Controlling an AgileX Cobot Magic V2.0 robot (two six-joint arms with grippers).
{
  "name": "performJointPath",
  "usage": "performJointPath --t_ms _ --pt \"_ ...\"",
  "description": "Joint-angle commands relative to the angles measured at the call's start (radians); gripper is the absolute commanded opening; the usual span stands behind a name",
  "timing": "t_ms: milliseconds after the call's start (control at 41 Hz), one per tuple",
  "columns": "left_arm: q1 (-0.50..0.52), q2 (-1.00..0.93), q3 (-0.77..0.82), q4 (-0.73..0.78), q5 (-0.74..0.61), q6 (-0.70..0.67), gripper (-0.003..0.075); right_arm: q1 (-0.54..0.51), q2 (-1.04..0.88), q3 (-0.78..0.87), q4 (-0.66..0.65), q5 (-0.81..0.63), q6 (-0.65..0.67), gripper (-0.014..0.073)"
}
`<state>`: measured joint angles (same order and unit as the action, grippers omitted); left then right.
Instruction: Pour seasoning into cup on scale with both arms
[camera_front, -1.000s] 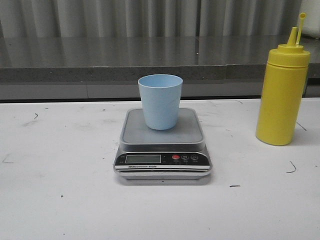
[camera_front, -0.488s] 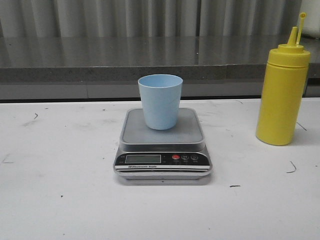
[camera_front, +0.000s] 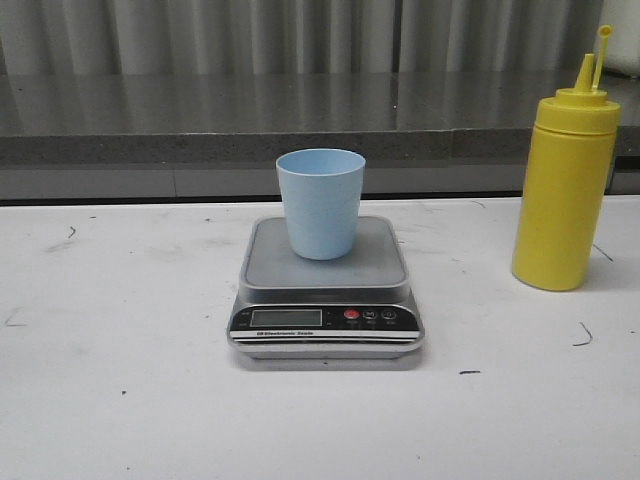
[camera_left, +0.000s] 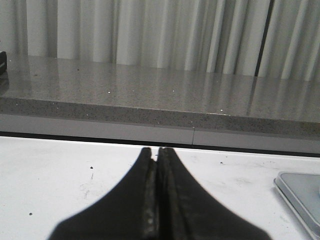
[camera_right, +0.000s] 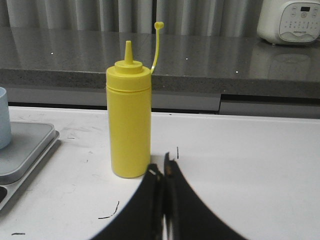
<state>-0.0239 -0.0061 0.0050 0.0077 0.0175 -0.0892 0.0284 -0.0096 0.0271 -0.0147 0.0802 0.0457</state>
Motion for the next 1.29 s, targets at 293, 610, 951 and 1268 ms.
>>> performJointPath --t_ms 293,610,951,1268 --pt "-0.001 -0.015 0.024 -0.008 -0.08 -0.007 -0.002 -0.007 -0.017 -0.007 0.056 -0.096 -0.071 -0.0067" --pt "-0.001 -0.015 0.024 -0.008 -0.08 -0.007 -0.002 -0.045 -0.018 -0.007 0.056 -0.099 -0.07 -0.0067" --pt "-0.001 -0.015 0.024 -0.008 -0.08 -0.007 -0.002 -0.044 -0.018 -0.007 0.03 -0.109 0.012 -0.0067" --pt "-0.001 -0.015 0.024 -0.008 -0.08 -0.007 -0.002 -0.044 -0.018 -0.007 0.025 -0.113 0.011 -0.0067"
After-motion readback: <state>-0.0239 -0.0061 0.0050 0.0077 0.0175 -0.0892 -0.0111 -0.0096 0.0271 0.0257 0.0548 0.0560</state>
